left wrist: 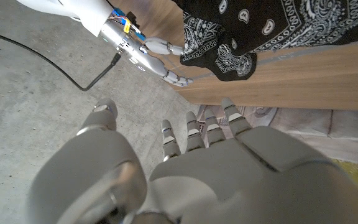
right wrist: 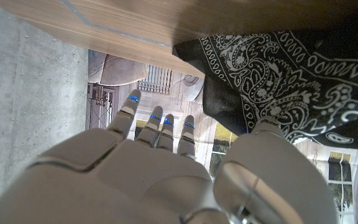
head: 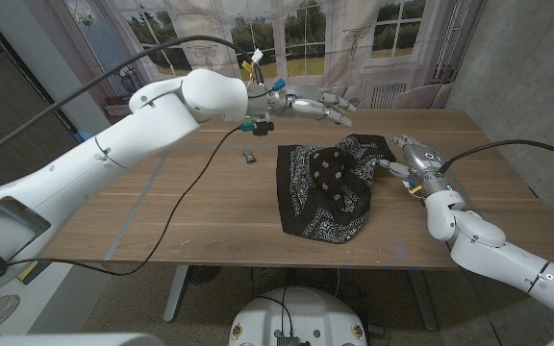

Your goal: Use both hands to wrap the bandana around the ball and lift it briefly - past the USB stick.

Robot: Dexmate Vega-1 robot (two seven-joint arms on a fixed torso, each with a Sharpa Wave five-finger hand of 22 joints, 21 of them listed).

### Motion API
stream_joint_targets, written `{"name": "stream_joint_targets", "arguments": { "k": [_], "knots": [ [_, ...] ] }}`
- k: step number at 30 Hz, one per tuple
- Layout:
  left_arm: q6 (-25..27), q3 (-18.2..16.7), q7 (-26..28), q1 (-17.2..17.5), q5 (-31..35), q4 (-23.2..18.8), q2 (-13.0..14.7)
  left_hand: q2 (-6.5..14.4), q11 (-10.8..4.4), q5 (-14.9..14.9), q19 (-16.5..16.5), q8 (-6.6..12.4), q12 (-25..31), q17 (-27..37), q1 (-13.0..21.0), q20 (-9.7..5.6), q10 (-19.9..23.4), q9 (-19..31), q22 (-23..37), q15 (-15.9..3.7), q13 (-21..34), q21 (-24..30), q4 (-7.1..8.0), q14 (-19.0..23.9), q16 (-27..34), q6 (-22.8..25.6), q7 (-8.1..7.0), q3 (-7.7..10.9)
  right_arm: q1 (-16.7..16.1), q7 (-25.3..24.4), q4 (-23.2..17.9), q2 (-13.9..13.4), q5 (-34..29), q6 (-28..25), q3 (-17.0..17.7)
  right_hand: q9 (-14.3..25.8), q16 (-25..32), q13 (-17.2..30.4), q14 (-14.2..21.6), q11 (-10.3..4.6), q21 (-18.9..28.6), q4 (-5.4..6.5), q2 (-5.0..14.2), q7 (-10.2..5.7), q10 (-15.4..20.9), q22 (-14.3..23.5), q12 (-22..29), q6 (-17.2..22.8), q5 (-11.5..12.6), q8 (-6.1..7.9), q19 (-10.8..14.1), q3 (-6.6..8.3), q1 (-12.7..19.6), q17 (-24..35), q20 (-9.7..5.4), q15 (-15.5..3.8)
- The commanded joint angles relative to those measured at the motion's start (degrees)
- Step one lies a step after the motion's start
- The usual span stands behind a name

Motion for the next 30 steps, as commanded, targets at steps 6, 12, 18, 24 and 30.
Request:
{"name": "stream_joint_targets", "arguments": {
  "k": [6,12,18,24,30],
  "knots": [
    [24.74,9.41,12.24,-0.94,15.52,-7.76,-0.58,0.48,0.25,-0.46,0.50,-1.46,-0.90,-0.05,-0.49,0.36,-2.34,-1.31,0.02,-0.41,-0.35,0.53,-0.21,-0.77,-0.40,-5.03,-0.17,-0.38,-0.92,-10.43,3.70,4.75,2.41,11.23,3.38,-0.08,-0.32,-0.70,-3.00,-0.37,-1.54,0.96,1.63,-1.98,-0.97,-0.17,0.51,-1.77,-0.03,0.76,-3.93,-0.89,-0.94,-1.53,0.58,0.44],
    [22.43,7.56,14.37,1.45,13.37,-4.92,-1.19,0.55,0.02,-0.50,0.44,-0.73,-0.83,-0.13,-0.77,0.44,-2.23,-1.83,-0.01,-0.49,-0.56,0.48,-0.28,-0.78,-0.51,-4.11,0.31,-0.59,-0.40,-15.13,6.68,5.94,0.97,17.10,3.40,-0.18,-0.08,-1.40,-4.09,-0.79,-2.27,0.99,2.66,-2.23,0.33,-0.44,1.17,0.42,-0.34,1.70,-8.45,-0.94,-1.09,-3.22,0.59,-0.78],
    [22.52,8.17,15.12,1.46,13.15,-2.80,-1.89,0.64,-0.02,-0.48,0.65,-0.60,-0.91,-0.21,-0.61,1.34,-2.46,-2.10,-0.03,-0.24,-0.68,0.55,-0.49,-0.92,-0.63,-3.92,0.07,-0.59,0.00,-17.31,12.88,7.76,7.83,33.51,5.61,-0.24,1.13,-1.98,-1.78,-0.91,-1.00,2.61,5.52,-1.93,3.11,-0.47,2.07,3.24,-0.87,2.46,-6.71,-0.80,-3.51,-4.24,0.27,-0.70],
    [23.75,10.16,15.98,0.60,14.36,-0.81,-2.79,0.45,-0.74,-0.34,1.68,-0.25,-0.52,-0.35,0.00,1.71,-1.54,-2.54,-0.11,-0.70,-0.92,0.88,-1.16,0.47,-0.24,-3.08,-1.02,-0.64,1.05,-19.46,17.54,10.14,8.16,41.61,6.07,-0.40,2.20,-2.60,2.13,-0.21,0.14,2.89,6.25,-1.33,7.10,-0.50,3.07,6.71,-1.59,3.07,-2.97,-1.34,-5.29,-5.81,-0.55,-1.55],
    [20.44,9.39,16.60,1.62,12.81,3.46,-3.83,0.39,-1.24,-0.15,2.77,0.30,0.01,-0.51,0.84,1.08,-0.11,-2.87,-0.21,-1.35,-1.17,1.22,-1.87,2.10,0.09,-1.34,-1.09,-0.63,1.28,-18.31,16.16,10.17,3.39,37.40,5.38,-0.45,2.70,-2.84,4.30,0.07,0.53,2.50,6.73,-0.90,9.09,-0.47,3.50,9.21,-1.69,3.60,-1.21,-1.21,-5.21,-6.64,-0.98,-1.61]
  ]
}}
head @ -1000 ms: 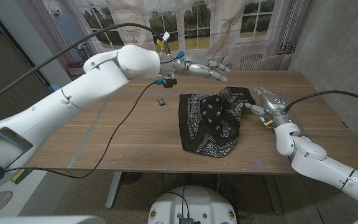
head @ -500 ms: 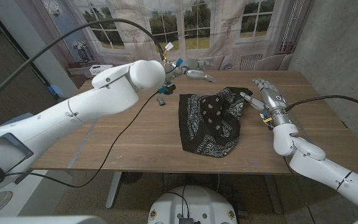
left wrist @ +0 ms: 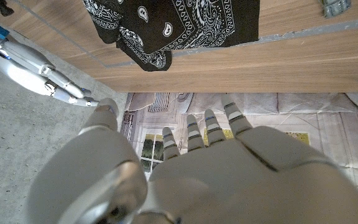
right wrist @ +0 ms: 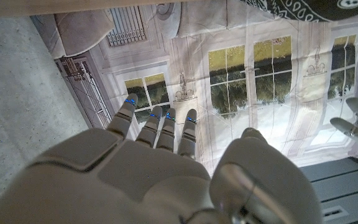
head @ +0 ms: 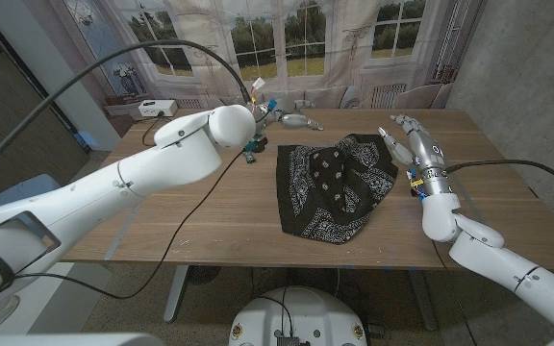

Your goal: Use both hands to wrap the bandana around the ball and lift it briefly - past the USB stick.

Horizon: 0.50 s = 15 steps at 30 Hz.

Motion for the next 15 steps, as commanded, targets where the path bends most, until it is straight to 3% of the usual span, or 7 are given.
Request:
{"name": "stream_joint_targets", "arguments": {
  "k": [1,10,15],
  "knots": [
    [-2.68,0.57,1.72,0.75,-1.03,6.84,-2.03,-0.09,-0.33,0.39,0.79,0.57,0.58,0.01,1.12,-0.16,0.78,-0.05,-0.07,-0.27,-0.01,0.43,-0.54,1.27,0.49,1.02,-0.24,0.18,1.10,-1.11,2.61,1.83,-3.57,5.91,-0.16,0.08,0.69,0.06,1.40,-0.07,0.58,-0.22,0.34,0.01,1.11,0.18,0.33,0.89,-0.09,0.30,0.99,-0.09,-0.10,-0.25,0.05,0.14],
    [-5.44,1.75,-0.52,-0.94,-1.89,12.80,-4.04,-0.80,-0.30,0.71,2.19,0.31,0.60,-0.10,2.18,0.09,1.01,-0.24,-0.19,-0.57,-0.24,0.88,-1.37,2.00,0.44,0.80,-0.32,-0.03,2.38,0.39,2.40,1.90,-5.75,5.20,-1.46,0.06,0.45,-0.03,1.24,-0.22,0.40,-0.59,0.17,-0.26,0.72,0.20,0.00,0.23,-0.16,-0.18,0.95,-0.14,0.11,-0.64,0.21,0.27],
    [-7.24,1.73,-1.31,-1.19,-2.56,15.02,-4.84,-3.07,0.04,1.29,2.96,-0.01,0.45,-0.09,1.72,0.59,0.78,-0.37,-0.31,-0.20,-0.45,1.02,-1.54,2.00,0.14,0.34,-0.18,-1.51,2.28,0.18,2.33,2.12,-5.71,5.54,-1.31,0.05,0.41,-0.06,1.27,-0.28,0.33,-0.69,0.11,-0.33,0.70,0.20,-0.06,0.24,-0.20,-0.25,0.90,-0.16,0.14,-0.76,0.23,0.25]
  ]
}}
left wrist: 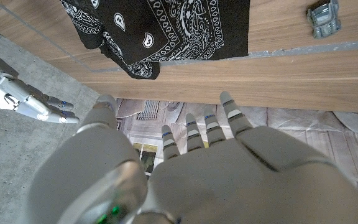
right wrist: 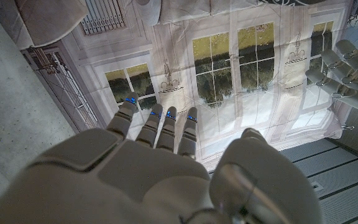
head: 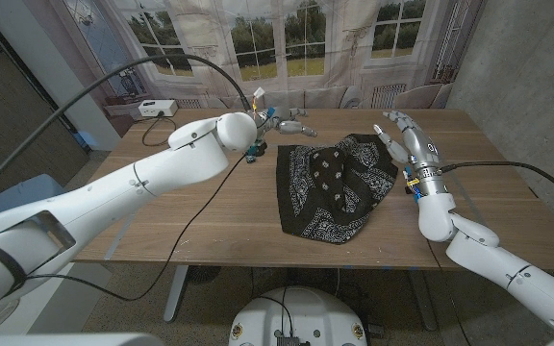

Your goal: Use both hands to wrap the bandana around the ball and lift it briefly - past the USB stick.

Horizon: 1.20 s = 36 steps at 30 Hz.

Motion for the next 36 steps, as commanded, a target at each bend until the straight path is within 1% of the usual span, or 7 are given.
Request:
{"name": "stream_joint_targets", "arguments": {
  "k": [1,4,7,11,18,27,36],
  "knots": [
    [-3.97,0.76,-1.88,-1.18,-1.44,7.51,-2.53,-2.05,0.43,0.70,0.28,-0.24,0.01,0.18,-0.27,0.39,0.19,-0.04,-0.05,0.48,0.00,0.07,-0.11,0.05,0.06,-0.60,-0.12,-1.26,0.56,0.53,0.17,0.55,-2.11,1.02,-0.47,0.05,-0.04,-0.03,0.48,-0.12,-0.04,-0.20,0.02,-0.14,0.20,0.19,-0.13,0.06,-0.20,-0.25,0.31,-0.18,0.21,-0.11,0.46,0.27],
    [-4.52,1.37,-3.16,-2.03,-1.54,8.77,-3.01,-3.30,0.30,1.23,-0.03,-0.28,-0.17,0.22,-0.80,0.54,-0.19,-0.07,-0.10,0.70,-0.10,-0.16,0.02,-0.43,-0.20,-0.63,-0.12,-2.25,0.57,0.66,0.09,0.69,-2.10,0.87,-0.45,0.04,-0.02,-0.05,0.61,-0.24,-0.08,-0.26,-0.02,-0.15,0.26,0.20,-0.14,0.12,-0.23,-0.28,0.29,-0.21,0.22,-0.20,0.52,0.29],
    [-3.46,3.61,-5.08,-4.19,-0.14,9.93,-3.65,-4.35,0.34,1.89,-0.13,-0.44,-0.37,0.27,-1.30,0.56,-0.66,-0.10,-0.16,1.39,-0.22,-0.32,0.20,-1.05,-0.46,-0.97,-0.19,-3.24,0.76,0.76,0.24,0.79,-2.17,1.01,-0.55,0.04,-0.01,-0.06,0.70,-0.28,-0.11,-0.29,-0.05,-0.17,0.33,0.20,-0.14,0.16,-0.25,-0.29,0.27,-0.22,0.21,-0.25,0.57,0.28],
    [-2.87,5.61,-7.78,-6.48,0.46,11.85,-4.65,-5.01,0.46,2.49,-0.09,-0.79,-0.75,0.29,-1.56,0.57,-1.64,-0.14,-0.22,1.71,-0.32,-0.42,0.31,-1.56,-0.64,-1.96,-0.18,-3.98,0.91,0.88,0.28,0.99,-2.24,0.80,-0.61,0.04,0.03,-0.09,0.90,-0.31,-0.16,-0.35,-0.08,-0.18,0.48,0.20,-0.13,0.18,-0.27,-0.35,0.27,-0.25,0.21,-0.36,0.58,0.23],
    [-3.22,9.18,-12.01,-10.26,2.18,15.24,-6.26,-6.55,1.29,4.51,0.04,-1.54,-1.47,0.30,-1.07,0.56,-3.90,-0.19,-0.37,2.73,-0.59,-0.75,-0.02,-2.43,-0.83,-6.11,-0.16,-5.98,1.05,1.07,0.38,1.16,-2.08,0.50,-0.55,0.04,-0.01,-0.12,0.96,-0.37,-0.23,-0.43,-0.07,-0.26,0.74,0.21,-0.10,0.25,-0.30,-0.41,0.23,-0.26,0.21,-0.50,0.75,0.21],
    [-4.77,12.21,-15.20,-13.32,4.73,19.41,-8.59,-6.93,1.39,6.15,-0.27,-1.58,-1.77,0.33,0.04,0.57,-5.31,-0.18,-0.46,3.74,-0.71,-1.14,-0.53,-2.95,-0.88,-8.81,-0.21,-7.20,1.42,0.80,1.25,1.62,-1.69,0.69,-0.60,0.04,0.06,-0.16,1.36,-0.62,-0.34,-0.49,0.04,-0.35,1.11,0.21,-0.08,0.46,-0.34,-0.47,0.20,-0.27,0.14,-0.74,0.95,0.17],
    [-11.03,12.23,-15.66,-13.43,4.66,26.55,-12.83,-6.45,0.75,7.82,0.55,-0.62,-0.67,0.35,1.34,0.50,-3.22,-0.05,-0.46,2.71,-0.76,-1.06,-0.71,-1.15,-0.16,-8.24,-0.28,-8.14,2.51,1.00,2.80,1.83,-1.24,1.76,-0.97,0.04,0.00,-0.20,1.43,-0.53,-0.46,-0.52,0.14,-0.40,1.29,0.21,-0.13,0.50,-0.39,-0.59,0.11,-0.29,0.03,-0.95,1.27,0.11]
  ]
}}
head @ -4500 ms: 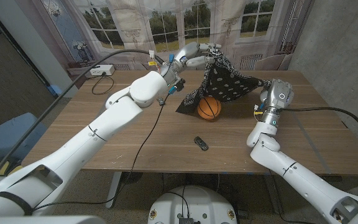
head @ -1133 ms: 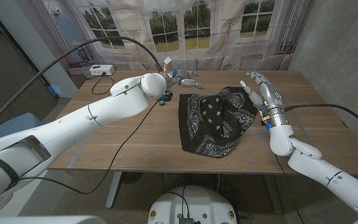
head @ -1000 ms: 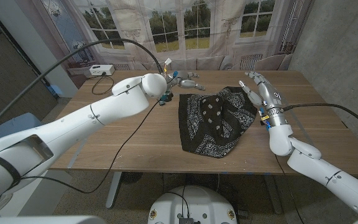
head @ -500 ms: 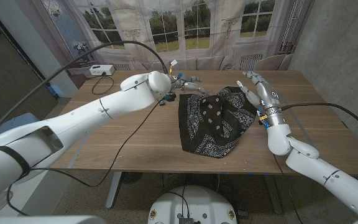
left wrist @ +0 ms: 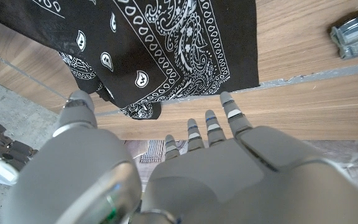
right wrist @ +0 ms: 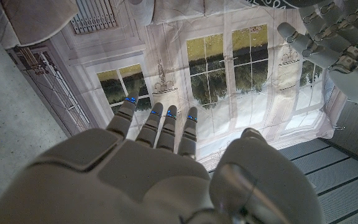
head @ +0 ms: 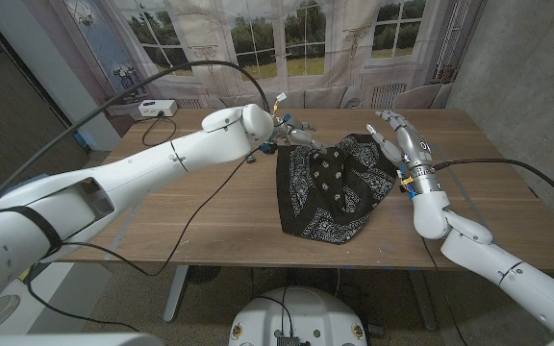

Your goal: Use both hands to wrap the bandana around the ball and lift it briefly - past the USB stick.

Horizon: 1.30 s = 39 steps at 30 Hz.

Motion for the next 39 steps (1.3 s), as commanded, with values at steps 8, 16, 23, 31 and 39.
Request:
{"name": "stream_joint_targets", "arguments": {
  "k": [8,16,23,31,39],
  "knots": [
    [-9.02,2.96,-6.02,-3.94,1.14,13.49,-7.90,0.07,0.05,1.01,0.98,0.66,0.49,0.20,1.14,0.40,0.86,0.15,0.07,0.15,0.10,0.16,0.05,0.79,0.54,0.68,-0.27,-0.69,1.68,-0.28,2.82,0.69,0.87,1.58,-0.53,0.03,0.00,0.03,0.65,-0.24,-0.20,-0.34,0.21,-0.33,0.51,0.06,-0.19,0.43,-0.07,-0.27,0.18,-0.05,-0.01,-0.06,0.80,-0.24],
    [-11.33,6.41,-14.19,-8.46,1.70,19.91,-11.26,0.34,0.46,1.82,1.47,0.69,0.08,0.28,1.65,0.43,-0.59,0.17,0.09,-0.19,0.14,0.20,0.18,0.57,0.37,0.58,-0.30,-1.38,2.15,-0.83,4.17,0.86,1.29,2.69,-0.65,0.03,0.04,0.01,0.90,-0.23,-0.24,-0.39,0.30,-0.32,0.52,0.06,-0.28,0.48,-0.09,-0.34,0.23,-0.04,-0.04,-0.22,0.83,-0.47],
    [-9.72,10.81,-19.82,-12.33,4.83,22.93,-13.96,0.52,0.56,2.12,1.49,0.49,-0.08,0.36,1.67,0.45,-1.28,0.16,0.10,-0.11,0.18,0.14,0.37,0.46,0.35,-0.03,-0.27,-1.75,2.77,-1.21,5.28,1.17,1.60,3.48,-0.77,0.03,0.07,-0.01,1.12,-0.54,-0.27,-0.42,0.38,-0.31,0.81,0.06,-0.25,0.56,-0.11,-0.39,0.30,-0.05,-0.10,-0.36,0.87,-0.45],
    [-8.07,13.96,-21.99,-14.35,8.59,23.82,-15.32,2.07,0.49,2.70,5.27,0.23,0.36,0.54,3.15,0.26,-1.32,0.15,0.25,-1.22,0.34,1.44,0.62,2.54,1.02,-2.34,-0.33,-2.13,4.04,-1.04,6.91,1.44,1.66,4.73,-1.44,0.03,0.15,-0.03,1.44,-0.47,-0.27,-0.42,0.50,-0.32,1.09,0.06,-0.22,0.66,-0.14,-0.44,0.41,-0.04,-0.19,-0.50,0.92,-0.53],
    [-9.44,16.17,-24.77,-15.93,10.56,26.90,-17.26,4.39,0.20,1.71,11.48,1.16,0.41,0.38,7.81,-0.02,-2.53,0.28,0.11,-1.76,0.56,3.47,-0.04,3.26,0.67,-1.16,-0.33,-1.29,4.55,-1.16,7.43,1.78,1.79,4.66,-1.68,0.03,0.16,-0.04,1.61,-0.49,-0.24,-0.40,0.68,-0.34,1.52,0.06,-0.14,0.83,-0.17,-0.46,0.63,-0.03,-0.32,-0.65,0.91,-0.66]
  ]
}}
